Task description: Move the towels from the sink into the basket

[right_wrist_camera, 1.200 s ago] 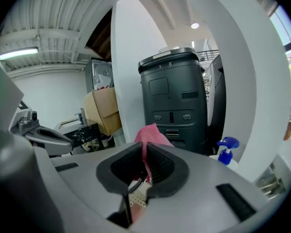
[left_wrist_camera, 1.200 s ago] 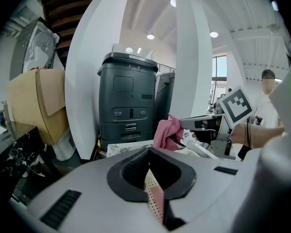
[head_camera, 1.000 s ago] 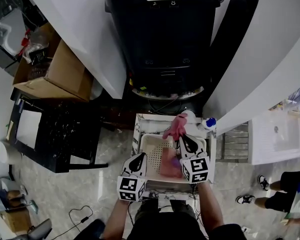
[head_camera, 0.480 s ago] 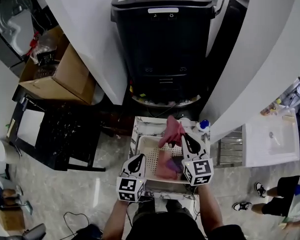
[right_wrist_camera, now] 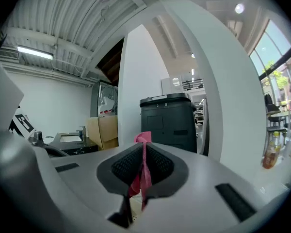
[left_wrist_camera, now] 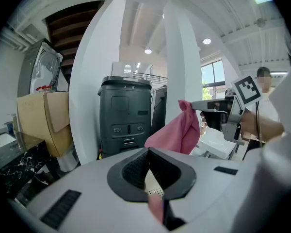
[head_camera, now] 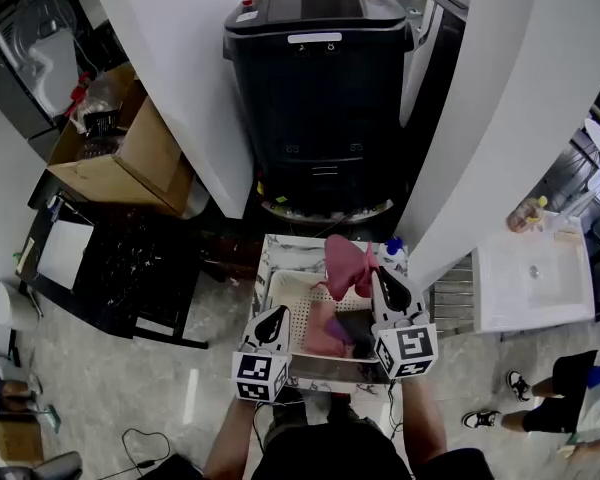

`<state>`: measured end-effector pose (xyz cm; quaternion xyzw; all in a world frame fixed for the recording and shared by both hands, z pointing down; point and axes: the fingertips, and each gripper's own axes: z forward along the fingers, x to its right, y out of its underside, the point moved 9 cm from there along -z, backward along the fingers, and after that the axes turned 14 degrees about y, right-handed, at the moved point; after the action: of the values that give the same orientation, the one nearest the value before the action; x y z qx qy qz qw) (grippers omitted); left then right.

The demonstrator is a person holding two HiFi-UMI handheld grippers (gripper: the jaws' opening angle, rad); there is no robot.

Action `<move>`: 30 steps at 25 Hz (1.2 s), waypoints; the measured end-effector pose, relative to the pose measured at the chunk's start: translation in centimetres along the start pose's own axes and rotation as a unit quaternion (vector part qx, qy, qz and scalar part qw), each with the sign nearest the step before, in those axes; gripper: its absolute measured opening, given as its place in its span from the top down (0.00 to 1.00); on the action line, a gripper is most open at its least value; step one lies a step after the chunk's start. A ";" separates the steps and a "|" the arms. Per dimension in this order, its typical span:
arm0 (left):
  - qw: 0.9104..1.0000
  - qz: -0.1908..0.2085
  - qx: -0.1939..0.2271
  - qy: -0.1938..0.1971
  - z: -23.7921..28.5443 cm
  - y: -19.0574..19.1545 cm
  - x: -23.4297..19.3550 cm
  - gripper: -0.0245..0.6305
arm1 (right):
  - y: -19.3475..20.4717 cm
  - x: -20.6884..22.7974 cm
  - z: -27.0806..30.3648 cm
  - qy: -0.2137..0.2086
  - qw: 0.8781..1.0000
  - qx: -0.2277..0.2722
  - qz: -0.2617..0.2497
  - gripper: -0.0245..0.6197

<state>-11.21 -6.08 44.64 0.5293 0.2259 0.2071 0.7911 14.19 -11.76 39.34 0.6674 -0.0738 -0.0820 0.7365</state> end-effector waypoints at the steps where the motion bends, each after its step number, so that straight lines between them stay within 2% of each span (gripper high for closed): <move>1: 1.000 0.001 0.001 -0.001 -0.1 0.0 0.3 0.95 | -0.4 0.2 -0.5 0.000 1.000 0.006 -0.002 0.90; 6: 1.000 0.003 0.008 -0.004 -0.5 -0.1 1.8 0.95 | -1.4 1.1 -2.6 -0.001 1.000 0.022 -0.009 0.90; 17: 1.000 0.005 0.014 -0.004 -1.0 0.6 4.6 0.95 | -0.4 2.4 -6.4 -0.003 1.000 0.017 -0.016 0.90; 24: 1.000 0.005 0.013 -0.004 -1.4 1.2 5.8 0.95 | 1.4 1.6 -7.1 -0.024 0.999 -0.007 -0.020 0.90; 30: 1.000 -0.006 0.006 -0.023 -2.5 2.0 5.3 0.95 | 3.2 -0.3 -6.6 -0.058 0.998 -0.033 -0.023 0.90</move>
<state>-8.49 -0.53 44.94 0.5375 0.2126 0.1887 0.7939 15.36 -4.98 41.83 0.6388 -0.0982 -0.1396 0.7502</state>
